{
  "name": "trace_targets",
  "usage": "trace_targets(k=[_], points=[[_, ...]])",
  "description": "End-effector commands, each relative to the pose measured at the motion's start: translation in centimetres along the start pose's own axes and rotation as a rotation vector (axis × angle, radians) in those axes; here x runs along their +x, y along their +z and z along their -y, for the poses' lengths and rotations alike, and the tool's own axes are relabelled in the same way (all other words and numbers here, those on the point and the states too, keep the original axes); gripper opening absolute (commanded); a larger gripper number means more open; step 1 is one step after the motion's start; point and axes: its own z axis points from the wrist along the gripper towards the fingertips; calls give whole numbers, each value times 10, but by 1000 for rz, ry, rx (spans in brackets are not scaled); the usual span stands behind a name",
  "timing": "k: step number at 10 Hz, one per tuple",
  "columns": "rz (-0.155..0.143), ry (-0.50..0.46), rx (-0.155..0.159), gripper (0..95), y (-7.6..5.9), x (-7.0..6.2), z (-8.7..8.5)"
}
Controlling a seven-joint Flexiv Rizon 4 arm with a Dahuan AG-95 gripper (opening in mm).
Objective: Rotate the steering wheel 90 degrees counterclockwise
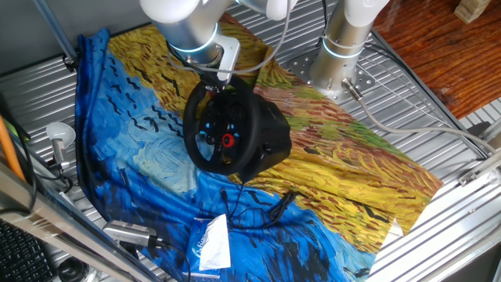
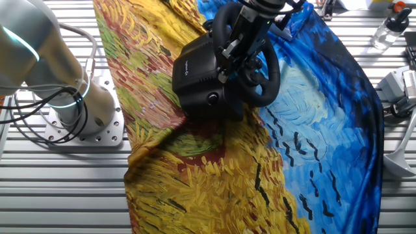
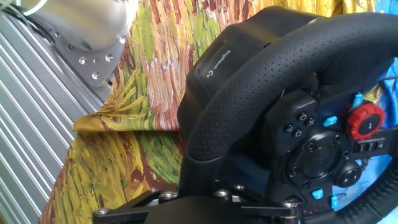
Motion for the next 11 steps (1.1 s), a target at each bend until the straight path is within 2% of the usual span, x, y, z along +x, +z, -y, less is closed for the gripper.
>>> trace_targets(k=[1, 3, 9, 11], points=[[-16, 18, -10, 0, 4, 1, 0], [-24, 28, -17, 0, 4, 1, 0], [-33, 26, -16, 0, 4, 1, 0], [-44, 21, -14, 0, 4, 1, 0]])
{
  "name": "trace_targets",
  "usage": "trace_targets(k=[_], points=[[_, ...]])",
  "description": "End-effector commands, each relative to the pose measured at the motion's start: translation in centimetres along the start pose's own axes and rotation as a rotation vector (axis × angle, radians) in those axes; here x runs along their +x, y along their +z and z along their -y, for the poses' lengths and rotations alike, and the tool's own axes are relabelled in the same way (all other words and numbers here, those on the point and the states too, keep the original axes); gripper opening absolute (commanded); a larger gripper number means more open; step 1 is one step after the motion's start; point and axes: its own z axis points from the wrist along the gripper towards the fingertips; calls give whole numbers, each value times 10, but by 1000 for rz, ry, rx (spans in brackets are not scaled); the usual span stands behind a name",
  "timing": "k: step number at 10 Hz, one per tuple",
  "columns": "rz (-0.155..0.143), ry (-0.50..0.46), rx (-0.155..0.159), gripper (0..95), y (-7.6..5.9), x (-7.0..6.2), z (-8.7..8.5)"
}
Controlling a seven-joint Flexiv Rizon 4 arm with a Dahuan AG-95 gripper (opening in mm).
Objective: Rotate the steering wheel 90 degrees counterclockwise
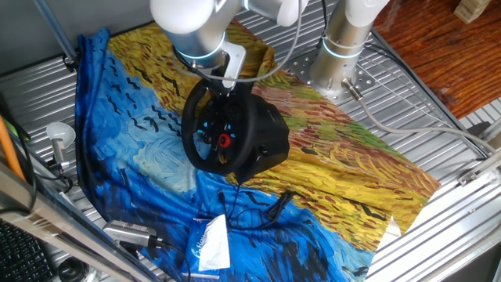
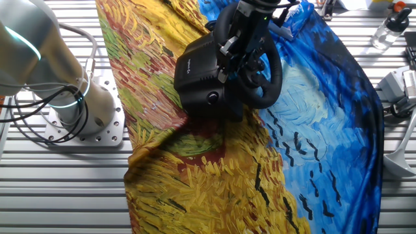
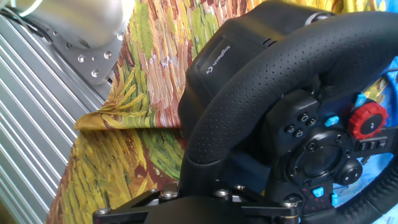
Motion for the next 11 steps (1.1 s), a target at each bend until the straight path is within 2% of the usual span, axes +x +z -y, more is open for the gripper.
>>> trace_targets(k=[1, 7, 11], points=[[-17, 9, -4, 0, 3, 0, 1], [-39, 26, 7, 0, 3, 0, 1], [-37, 37, 9, 0, 3, 0, 1]])
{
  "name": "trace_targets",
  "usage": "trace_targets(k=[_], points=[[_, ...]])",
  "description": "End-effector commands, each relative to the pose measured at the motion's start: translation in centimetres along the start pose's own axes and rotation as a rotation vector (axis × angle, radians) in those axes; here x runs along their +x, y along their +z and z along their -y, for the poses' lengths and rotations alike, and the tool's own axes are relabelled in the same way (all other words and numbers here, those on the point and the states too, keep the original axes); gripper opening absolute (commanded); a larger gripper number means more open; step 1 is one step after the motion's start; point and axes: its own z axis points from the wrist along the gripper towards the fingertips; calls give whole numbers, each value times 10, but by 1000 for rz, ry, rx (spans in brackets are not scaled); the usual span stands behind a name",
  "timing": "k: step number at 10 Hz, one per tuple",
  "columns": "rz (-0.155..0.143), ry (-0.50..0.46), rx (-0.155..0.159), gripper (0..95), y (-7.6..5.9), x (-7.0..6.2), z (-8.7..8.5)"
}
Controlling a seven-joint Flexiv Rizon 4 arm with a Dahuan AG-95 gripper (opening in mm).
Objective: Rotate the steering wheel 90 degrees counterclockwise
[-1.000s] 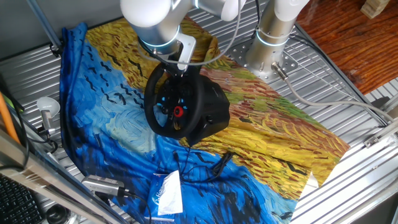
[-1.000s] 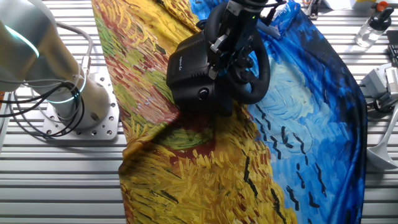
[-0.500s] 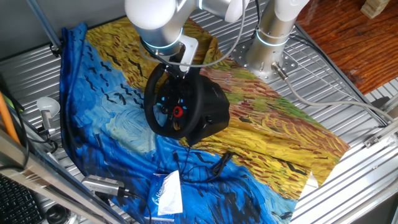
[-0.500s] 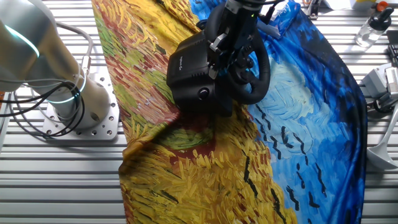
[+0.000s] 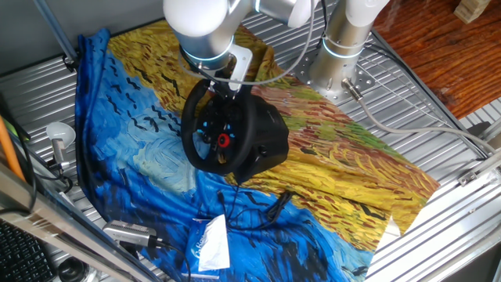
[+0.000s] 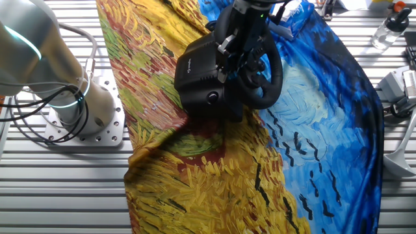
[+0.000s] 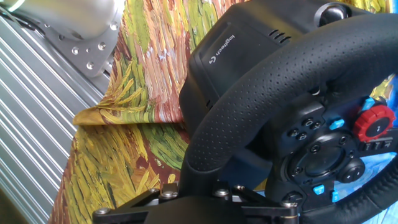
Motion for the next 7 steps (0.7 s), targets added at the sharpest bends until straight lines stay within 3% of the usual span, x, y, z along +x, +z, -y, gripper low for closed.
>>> trace_targets(k=[1, 6, 7], points=[[2, 2, 2, 0, 3, 0, 1], [3, 2, 3, 0, 3, 0, 1], [-9, -1, 9, 0, 2, 1, 1]])
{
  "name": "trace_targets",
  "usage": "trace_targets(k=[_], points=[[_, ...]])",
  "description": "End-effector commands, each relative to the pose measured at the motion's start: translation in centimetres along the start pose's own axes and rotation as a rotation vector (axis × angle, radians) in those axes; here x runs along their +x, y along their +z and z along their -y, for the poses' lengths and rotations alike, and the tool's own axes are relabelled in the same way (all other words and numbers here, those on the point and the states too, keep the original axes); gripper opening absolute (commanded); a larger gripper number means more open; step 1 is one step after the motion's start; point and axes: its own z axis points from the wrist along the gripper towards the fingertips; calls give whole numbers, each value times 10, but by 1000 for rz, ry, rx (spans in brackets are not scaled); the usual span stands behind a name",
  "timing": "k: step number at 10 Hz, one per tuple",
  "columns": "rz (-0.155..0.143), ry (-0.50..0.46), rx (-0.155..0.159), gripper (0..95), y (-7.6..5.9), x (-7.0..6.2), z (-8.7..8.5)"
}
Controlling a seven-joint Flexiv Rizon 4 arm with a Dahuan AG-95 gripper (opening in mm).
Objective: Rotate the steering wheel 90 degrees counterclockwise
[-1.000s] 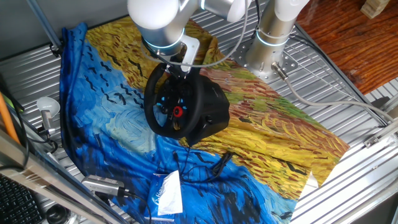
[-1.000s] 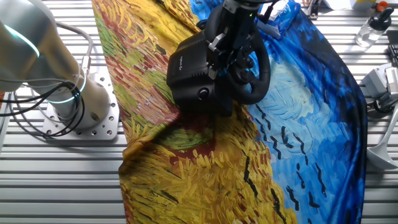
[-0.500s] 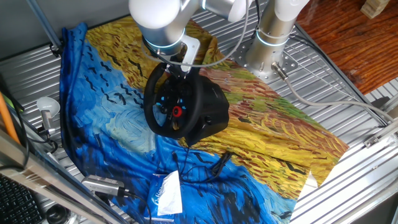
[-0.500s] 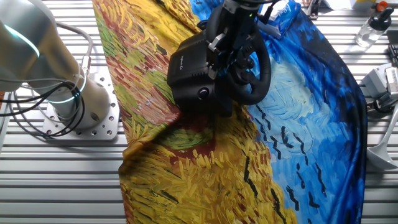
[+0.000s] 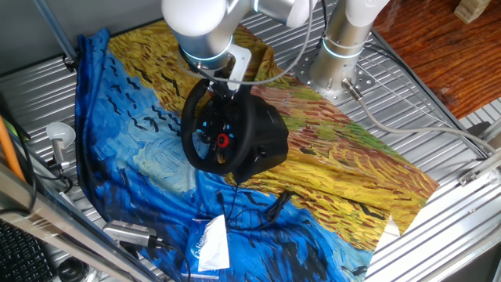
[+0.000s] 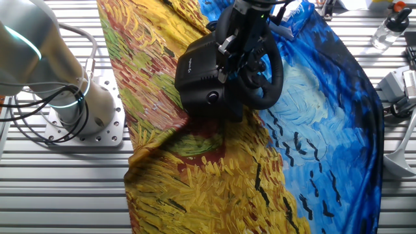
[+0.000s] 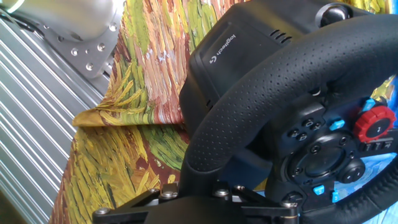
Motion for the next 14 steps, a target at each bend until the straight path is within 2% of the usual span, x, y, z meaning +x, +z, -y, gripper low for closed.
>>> trace_targets(k=[1, 2, 5, 8, 11, 14], points=[[-27, -11, 19, 0, 2, 0, 1], [-46, -16, 32, 0, 2, 0, 1], [-59, -24, 40, 0, 2, 0, 1], [-60, -37, 52, 0, 3, 1, 1], [-75, -65, 62, 0, 3, 1, 1], [-72, -57, 65, 0, 3, 1, 1]])
